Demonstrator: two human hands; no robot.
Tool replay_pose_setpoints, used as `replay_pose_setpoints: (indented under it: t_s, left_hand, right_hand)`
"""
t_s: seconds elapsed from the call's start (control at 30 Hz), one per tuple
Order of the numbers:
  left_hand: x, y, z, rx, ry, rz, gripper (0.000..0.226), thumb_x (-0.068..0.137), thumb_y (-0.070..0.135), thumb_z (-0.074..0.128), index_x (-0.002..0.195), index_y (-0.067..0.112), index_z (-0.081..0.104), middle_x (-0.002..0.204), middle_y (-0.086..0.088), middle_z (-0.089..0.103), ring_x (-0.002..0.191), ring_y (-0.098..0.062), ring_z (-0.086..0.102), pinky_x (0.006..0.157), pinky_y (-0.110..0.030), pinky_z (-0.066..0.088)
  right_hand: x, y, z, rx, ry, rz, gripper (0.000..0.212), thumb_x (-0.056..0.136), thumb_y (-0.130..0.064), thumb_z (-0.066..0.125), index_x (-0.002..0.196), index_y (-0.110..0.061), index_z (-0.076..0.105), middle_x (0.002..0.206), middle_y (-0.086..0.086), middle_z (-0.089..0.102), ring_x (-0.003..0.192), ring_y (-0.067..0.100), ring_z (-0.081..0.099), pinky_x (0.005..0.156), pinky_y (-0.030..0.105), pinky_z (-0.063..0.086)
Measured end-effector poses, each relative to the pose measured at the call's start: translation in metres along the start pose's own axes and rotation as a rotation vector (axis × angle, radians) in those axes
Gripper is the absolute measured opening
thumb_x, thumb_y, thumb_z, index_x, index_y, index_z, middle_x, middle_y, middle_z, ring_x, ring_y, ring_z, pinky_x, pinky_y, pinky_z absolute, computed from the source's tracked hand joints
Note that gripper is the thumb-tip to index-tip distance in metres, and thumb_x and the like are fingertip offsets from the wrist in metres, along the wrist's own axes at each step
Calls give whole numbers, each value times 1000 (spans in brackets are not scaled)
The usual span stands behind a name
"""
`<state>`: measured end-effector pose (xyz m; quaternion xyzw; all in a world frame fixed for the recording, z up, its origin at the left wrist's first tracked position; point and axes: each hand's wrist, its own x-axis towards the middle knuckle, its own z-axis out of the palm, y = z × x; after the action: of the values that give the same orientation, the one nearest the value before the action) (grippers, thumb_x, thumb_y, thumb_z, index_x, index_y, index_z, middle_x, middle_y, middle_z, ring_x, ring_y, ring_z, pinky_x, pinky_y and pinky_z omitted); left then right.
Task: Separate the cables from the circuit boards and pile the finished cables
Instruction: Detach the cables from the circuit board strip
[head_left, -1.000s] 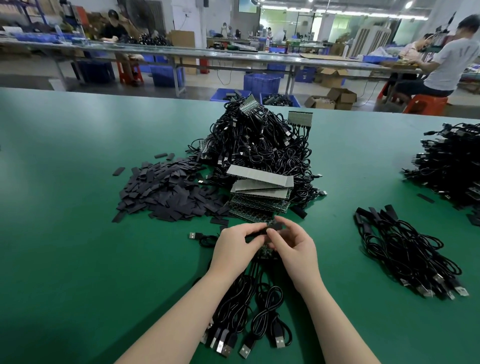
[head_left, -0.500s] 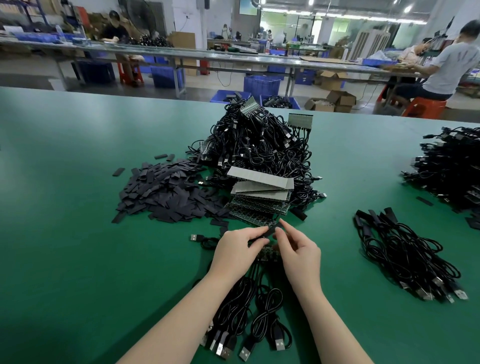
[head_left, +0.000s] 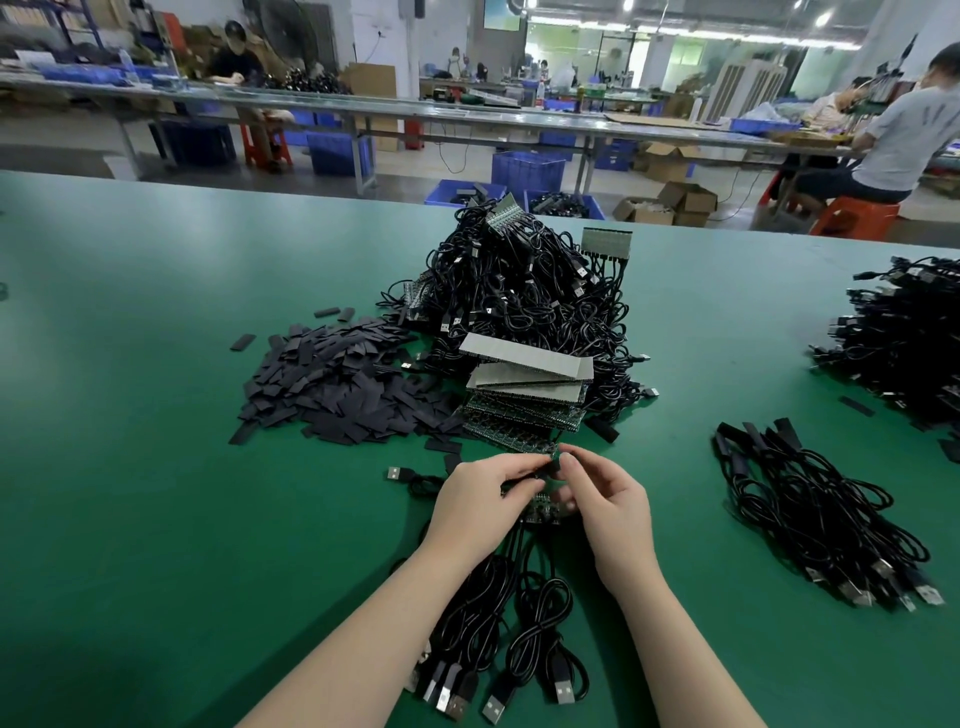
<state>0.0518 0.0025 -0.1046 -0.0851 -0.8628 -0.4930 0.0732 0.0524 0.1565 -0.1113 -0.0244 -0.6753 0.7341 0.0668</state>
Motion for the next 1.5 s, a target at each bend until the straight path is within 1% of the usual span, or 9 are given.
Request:
replay_pose_setpoints:
  t_s: [0.17,0.5,0.6,0.73,0.9,1.0,1.07,1.2,1.5]
  left_hand:
    - [-1,1,1,-15,3,-6,26,86,38,68,112,41,68,102,28,69,99,15,59,89,-18,51]
    - [-1,0,-1,5,40,63,30,87,22,69,109,41,72,100,17,70,96,6,60,81,-11,46]
    - [-1,0,0,17,64,31,24,86,31,70,108,39,72,103,19,71,98,8,59,82,-9,46]
    - [-1,1,0,38,57,-2,21,84,42,69,105,40,73,100,23,71,95,9,61,83,-17,51]
    - [-1,2,-1,25,43,17,20,85,38,71,104,43,72,99,29,69,95,11,61,83,-17,51]
    - [-1,3,-1,20,32,29,25,85,37,70,108,47,69,101,28,69,96,9,61,80,-10,48]
    - [0,2,0,45,41,13,27,85,35,69,112,40,71,106,23,70,100,9,59,81,-3,43]
    - [1,0,1,70,73,4,26,86,30,68,111,35,73,108,19,71,101,11,56,82,1,38]
    - [-1,1,0,96,70,37,26,87,27,69,112,31,73,108,15,72,103,10,55,81,3,37]
  right_hand:
    - [-2,-1,-3,-29,-59,-18,13,87,-15,76,80,-26,77,71,-2,72,64,6,64,61,15,50]
    - [-6,-3,0,-51,-74,-43,16,88,-11,75,90,-26,77,82,-2,76,71,5,66,67,17,53]
    - [-7,-4,0,-49,-53,-37,14,85,-10,77,91,-23,77,81,0,76,69,6,65,66,17,53]
    - [-7,-5,-2,-64,-42,-32,13,85,-11,77,88,-23,78,78,0,77,67,4,66,64,15,51]
    - [-6,-5,-1,-112,-72,-45,18,84,-13,78,84,-31,79,72,-4,74,65,4,64,62,15,50]
    - [-7,-5,0,-138,-67,-64,19,85,-14,78,86,-34,78,75,-3,74,68,6,65,64,18,52]
    - [-8,-4,2,-170,-34,-96,24,85,-15,78,96,-36,76,82,-4,74,71,8,65,69,23,55]
    - [-12,-3,5,-220,69,-178,49,86,-17,77,123,-45,61,90,-22,72,69,0,65,65,9,49]
    - [-10,0,4,-306,-2,-166,45,91,-19,72,122,-47,57,84,-26,72,64,-8,58,65,4,42]
